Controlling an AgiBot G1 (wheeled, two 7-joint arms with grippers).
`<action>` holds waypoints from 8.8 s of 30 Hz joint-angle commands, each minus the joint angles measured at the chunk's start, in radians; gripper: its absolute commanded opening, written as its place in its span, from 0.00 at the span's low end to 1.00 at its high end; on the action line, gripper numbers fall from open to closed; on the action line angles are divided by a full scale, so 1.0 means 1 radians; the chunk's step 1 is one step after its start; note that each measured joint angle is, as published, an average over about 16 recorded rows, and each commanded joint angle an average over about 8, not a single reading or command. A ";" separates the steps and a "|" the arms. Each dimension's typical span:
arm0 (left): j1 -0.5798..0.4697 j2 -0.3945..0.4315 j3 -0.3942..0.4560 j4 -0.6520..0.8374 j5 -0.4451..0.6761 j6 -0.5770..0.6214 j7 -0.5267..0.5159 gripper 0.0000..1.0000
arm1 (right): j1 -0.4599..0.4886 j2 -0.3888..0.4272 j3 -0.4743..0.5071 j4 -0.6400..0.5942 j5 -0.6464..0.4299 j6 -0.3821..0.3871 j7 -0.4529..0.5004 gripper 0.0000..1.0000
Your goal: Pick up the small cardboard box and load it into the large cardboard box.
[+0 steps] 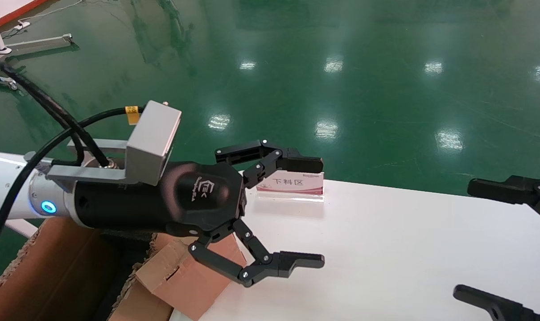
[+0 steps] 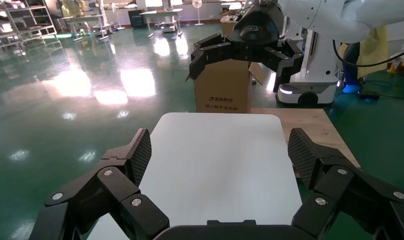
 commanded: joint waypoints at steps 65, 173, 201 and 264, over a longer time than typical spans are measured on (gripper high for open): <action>-0.666 -0.020 0.546 -0.186 0.832 0.033 -0.781 1.00 | 0.000 0.000 0.000 0.000 0.000 0.000 0.000 1.00; -1.022 0.144 1.390 -0.152 0.804 0.056 -1.402 0.00 | 0.000 0.000 0.000 0.000 0.000 0.000 0.000 0.42; -1.034 0.139 1.373 -0.152 0.797 0.060 -1.399 0.00 | 0.000 0.000 0.000 0.000 0.000 0.000 0.000 1.00; -1.894 0.019 1.717 -0.184 0.642 0.239 -1.273 0.00 | 0.000 0.000 0.000 0.000 0.000 0.000 0.000 1.00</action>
